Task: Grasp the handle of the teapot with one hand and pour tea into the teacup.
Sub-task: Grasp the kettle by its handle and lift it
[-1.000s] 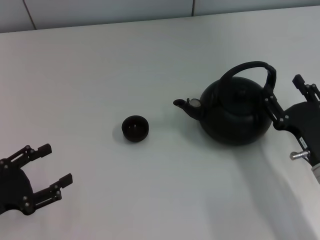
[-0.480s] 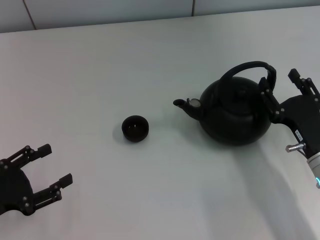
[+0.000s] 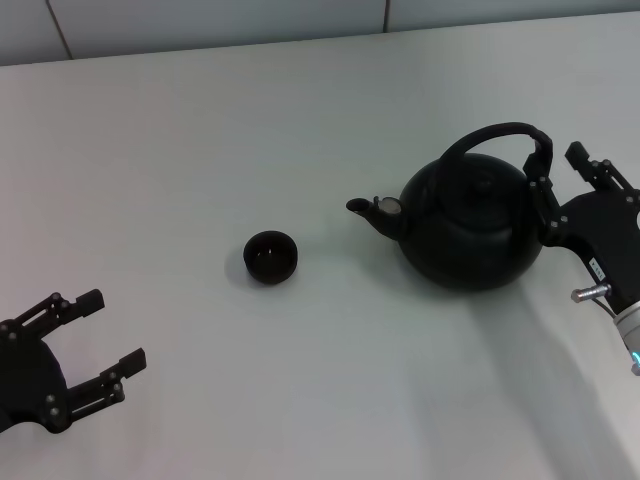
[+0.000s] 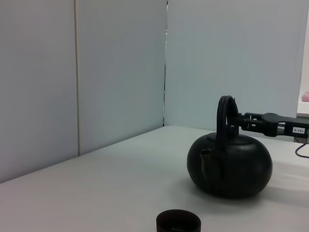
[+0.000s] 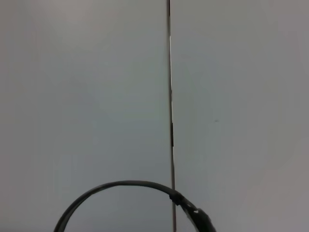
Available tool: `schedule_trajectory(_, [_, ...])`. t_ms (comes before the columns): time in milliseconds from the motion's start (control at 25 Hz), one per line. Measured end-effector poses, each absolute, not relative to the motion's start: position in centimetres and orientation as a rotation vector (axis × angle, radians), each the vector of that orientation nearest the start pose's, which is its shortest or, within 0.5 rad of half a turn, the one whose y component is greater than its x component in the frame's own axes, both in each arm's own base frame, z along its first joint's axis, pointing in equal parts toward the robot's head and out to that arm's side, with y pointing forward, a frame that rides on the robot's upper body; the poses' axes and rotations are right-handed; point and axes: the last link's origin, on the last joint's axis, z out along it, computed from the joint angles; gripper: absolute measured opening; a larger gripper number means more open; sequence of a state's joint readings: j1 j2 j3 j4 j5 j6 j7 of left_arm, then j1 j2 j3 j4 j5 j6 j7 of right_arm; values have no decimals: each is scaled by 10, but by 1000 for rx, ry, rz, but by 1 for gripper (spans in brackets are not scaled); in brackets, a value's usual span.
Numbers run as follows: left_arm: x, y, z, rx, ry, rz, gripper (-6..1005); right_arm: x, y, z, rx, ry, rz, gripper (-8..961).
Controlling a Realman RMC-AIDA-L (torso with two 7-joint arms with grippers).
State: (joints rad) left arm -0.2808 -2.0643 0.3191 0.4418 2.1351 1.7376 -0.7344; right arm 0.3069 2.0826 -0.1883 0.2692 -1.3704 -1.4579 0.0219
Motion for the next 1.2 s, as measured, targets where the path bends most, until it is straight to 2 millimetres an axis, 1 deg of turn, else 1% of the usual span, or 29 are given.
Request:
schedule_trajectory(120, [-341,220,0,-2519,-359,-784,813,334,244,-46,-1649,522,728,445])
schedule_trajectory(560, [-341,220,0,-2519,-362,-788,813,332,246,-47,-1652,516,736,211])
schedule_trajectory(680, [-341,220,-1,-2519,-362,-789,813,331,246,-46,-1648,514,739,124])
schedule_trajectory(1000, [-340,219,-3,-2520,-369,-801,813,328,247,-42,-1632,491,767,123])
schedule_trajectory(1120, [-340,219,-3,-2520,-369,-801,813,326,247,-35,-1606,466,799,124])
schedule_trajectory(1160, [-340,219,-2,-2519,-369,-802,813,326,250,-28,-1593,454,826,124])
schedule_trajectory(1200, [-340,219,-2,-2519,-369,-802,813,326,250,-28,-1593,454,826,125])
